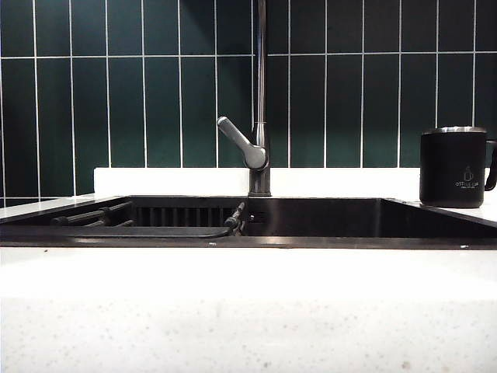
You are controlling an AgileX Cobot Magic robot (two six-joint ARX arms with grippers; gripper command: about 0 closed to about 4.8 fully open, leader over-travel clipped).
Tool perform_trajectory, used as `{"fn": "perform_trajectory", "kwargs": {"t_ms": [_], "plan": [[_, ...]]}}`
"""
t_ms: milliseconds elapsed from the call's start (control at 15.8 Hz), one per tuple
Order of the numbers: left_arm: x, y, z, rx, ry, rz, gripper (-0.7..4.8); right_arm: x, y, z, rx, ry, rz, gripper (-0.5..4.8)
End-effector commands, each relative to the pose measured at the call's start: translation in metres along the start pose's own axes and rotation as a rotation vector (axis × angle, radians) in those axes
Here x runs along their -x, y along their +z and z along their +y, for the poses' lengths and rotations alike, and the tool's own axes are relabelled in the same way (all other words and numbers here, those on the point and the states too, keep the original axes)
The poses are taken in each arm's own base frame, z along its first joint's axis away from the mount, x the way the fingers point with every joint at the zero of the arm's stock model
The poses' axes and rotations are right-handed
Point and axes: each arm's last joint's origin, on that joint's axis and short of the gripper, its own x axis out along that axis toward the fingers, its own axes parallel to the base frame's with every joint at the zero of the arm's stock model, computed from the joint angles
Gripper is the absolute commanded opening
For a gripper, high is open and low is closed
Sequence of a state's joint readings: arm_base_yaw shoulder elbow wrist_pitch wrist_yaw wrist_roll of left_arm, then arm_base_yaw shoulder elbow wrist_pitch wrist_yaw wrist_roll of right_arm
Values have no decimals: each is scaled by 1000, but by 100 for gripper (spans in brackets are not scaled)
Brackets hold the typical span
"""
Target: Pick up the mug next to the sink, go to the faucet to get some water, pour the water into the sink, and finally put the mug back to its place.
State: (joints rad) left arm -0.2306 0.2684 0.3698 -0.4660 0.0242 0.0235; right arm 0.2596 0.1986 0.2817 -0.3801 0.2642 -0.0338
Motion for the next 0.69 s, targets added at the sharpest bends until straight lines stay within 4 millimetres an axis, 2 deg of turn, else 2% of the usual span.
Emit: {"fn": "perform_trajectory", "kwargs": {"t_ms": [63,189,253,316,694], "plan": [[-4,9,1,30,26,-168,-6,-3,5,1,-64,-5,-107,48],[-12,5,1,33,26,-260,-6,-11,-8,3,-64,-5,-104,39],[-15,-1,1,32,26,-250,-6,-14,-15,4,-59,-4,-87,3],[-18,-6,1,29,25,-231,-6,-16,-20,5,-56,-4,-75,-4],[-32,-36,1,29,25,-154,-6,-26,-42,8,-53,-3,-63,-4]]}}
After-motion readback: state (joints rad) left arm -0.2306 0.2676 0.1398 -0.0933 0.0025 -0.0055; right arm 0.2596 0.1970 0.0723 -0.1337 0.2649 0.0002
